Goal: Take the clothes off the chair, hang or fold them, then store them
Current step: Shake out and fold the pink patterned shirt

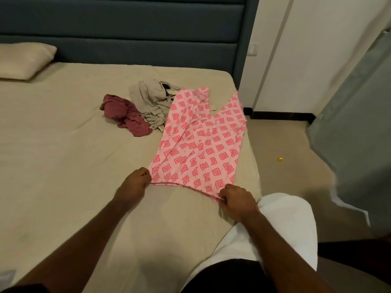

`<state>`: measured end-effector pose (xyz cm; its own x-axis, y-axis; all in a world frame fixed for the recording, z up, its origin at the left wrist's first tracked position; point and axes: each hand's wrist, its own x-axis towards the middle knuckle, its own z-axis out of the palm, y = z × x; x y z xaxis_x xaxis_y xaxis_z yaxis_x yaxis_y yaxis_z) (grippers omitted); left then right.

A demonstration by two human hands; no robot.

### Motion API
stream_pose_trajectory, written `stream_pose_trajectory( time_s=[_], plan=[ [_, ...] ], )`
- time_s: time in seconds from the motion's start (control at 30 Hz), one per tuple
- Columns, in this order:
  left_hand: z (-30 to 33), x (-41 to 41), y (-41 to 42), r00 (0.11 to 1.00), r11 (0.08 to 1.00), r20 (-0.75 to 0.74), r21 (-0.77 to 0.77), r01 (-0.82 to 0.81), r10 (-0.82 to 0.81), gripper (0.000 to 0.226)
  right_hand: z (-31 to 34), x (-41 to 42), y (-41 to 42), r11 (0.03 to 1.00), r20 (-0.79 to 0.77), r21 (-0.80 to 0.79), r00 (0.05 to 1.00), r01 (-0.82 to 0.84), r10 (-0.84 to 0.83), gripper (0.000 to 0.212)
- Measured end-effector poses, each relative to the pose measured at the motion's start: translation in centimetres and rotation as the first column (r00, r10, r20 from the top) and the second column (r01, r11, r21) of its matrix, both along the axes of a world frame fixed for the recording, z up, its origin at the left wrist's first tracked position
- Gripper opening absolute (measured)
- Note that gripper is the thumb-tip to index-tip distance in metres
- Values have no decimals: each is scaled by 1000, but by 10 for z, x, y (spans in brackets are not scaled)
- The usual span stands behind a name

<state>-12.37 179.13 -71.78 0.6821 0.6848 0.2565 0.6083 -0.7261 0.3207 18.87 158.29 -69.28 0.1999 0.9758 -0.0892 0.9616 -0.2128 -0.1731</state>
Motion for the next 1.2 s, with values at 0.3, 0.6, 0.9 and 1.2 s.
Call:
stream_pose_trajectory(
  time_s=[0.3,0.6,0.9,1.2],
  plan=[
    [23,-98,8,972,978,-119,-89,191,-201,17,19,-64,-17,861,-142,-26,855,-508,499,16],
    [55,-48,-61,967,984,-253,175,29,16,30,15,-67,-14,781,-129,-26,777,-624,616,47],
    [7,4,-104,999,993,0,-109,52,-52,30,8,-60,-11,845,-169,284,844,-453,509,26],
    [26,-39,-110,598,777,507,-297,-555,621,21,40,-87,88,856,-458,392,735,-337,500,26]
  ],
)
